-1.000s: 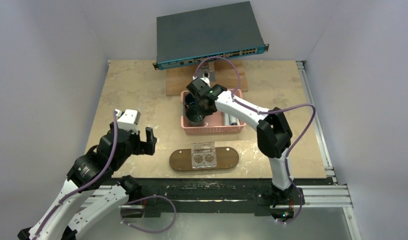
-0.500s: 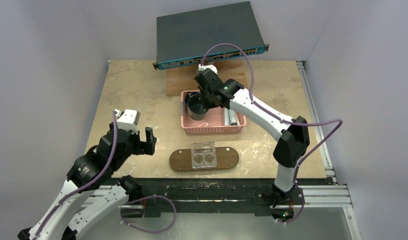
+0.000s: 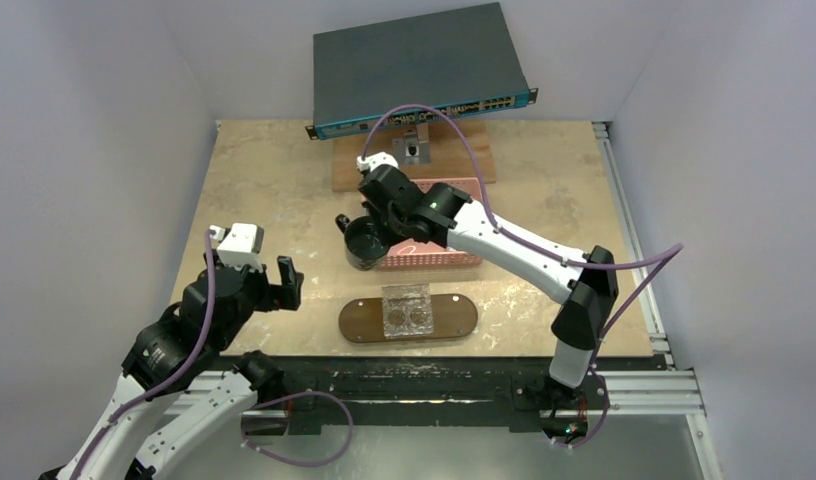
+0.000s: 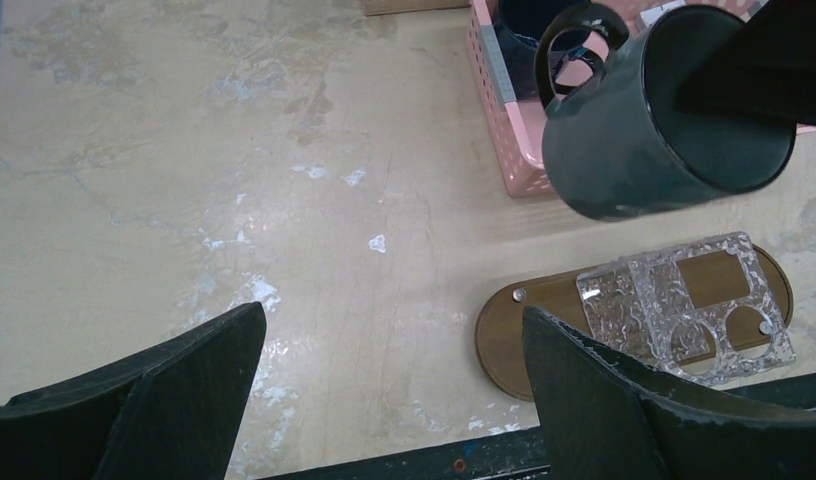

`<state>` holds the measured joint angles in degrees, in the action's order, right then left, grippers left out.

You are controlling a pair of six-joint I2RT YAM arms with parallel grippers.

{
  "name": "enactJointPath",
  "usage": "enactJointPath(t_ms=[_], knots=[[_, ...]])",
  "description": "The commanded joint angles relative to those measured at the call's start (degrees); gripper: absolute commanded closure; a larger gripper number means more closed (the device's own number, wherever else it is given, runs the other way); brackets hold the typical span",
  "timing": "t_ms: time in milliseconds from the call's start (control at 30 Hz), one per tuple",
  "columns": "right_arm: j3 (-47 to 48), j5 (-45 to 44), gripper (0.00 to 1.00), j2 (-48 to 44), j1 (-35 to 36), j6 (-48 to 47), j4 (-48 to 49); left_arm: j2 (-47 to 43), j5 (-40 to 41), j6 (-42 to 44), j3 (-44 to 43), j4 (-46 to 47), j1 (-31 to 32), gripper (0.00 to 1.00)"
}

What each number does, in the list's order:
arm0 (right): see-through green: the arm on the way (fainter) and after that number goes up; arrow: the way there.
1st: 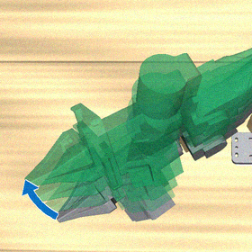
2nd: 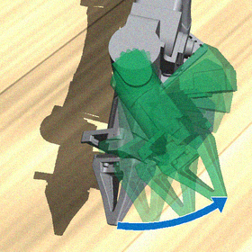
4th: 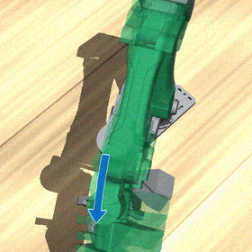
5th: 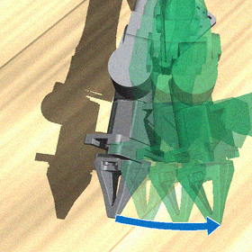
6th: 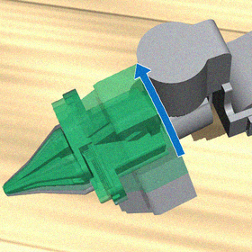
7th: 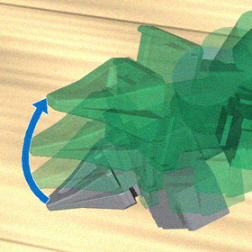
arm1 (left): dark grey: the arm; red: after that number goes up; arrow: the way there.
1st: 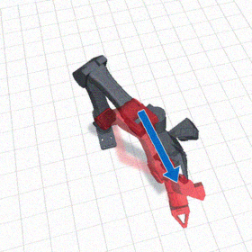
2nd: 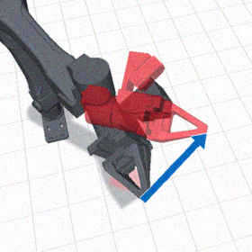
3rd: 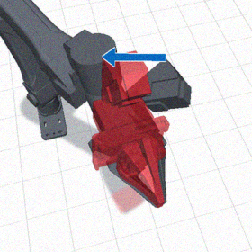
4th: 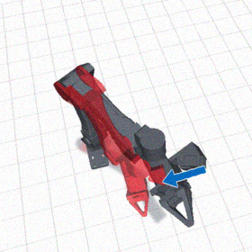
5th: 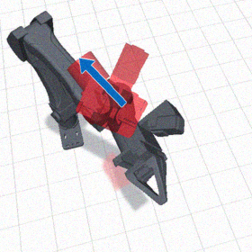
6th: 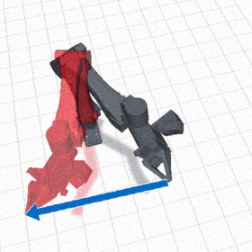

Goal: Prepare toiletry sets of a toothbrush and toothpaste on the tray

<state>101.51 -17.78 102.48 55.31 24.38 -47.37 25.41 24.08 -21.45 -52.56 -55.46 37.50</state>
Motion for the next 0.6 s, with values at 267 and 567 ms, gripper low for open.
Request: enactJointPath(t_ms=[267, 567], knots=[[-1.6, 5.3, 1.00, -0.8, 5.6, -7.2, 6.3, -0.5, 1.9, -0.1, 0.1, 0.3, -0.5, 0.00], [-5.3, 9.4, 1.00, 0.1, 7.5, -14.2, 9.3, -1.3, 2.5, -0.3, 0.0, 0.3, -1.2, 0.00]])
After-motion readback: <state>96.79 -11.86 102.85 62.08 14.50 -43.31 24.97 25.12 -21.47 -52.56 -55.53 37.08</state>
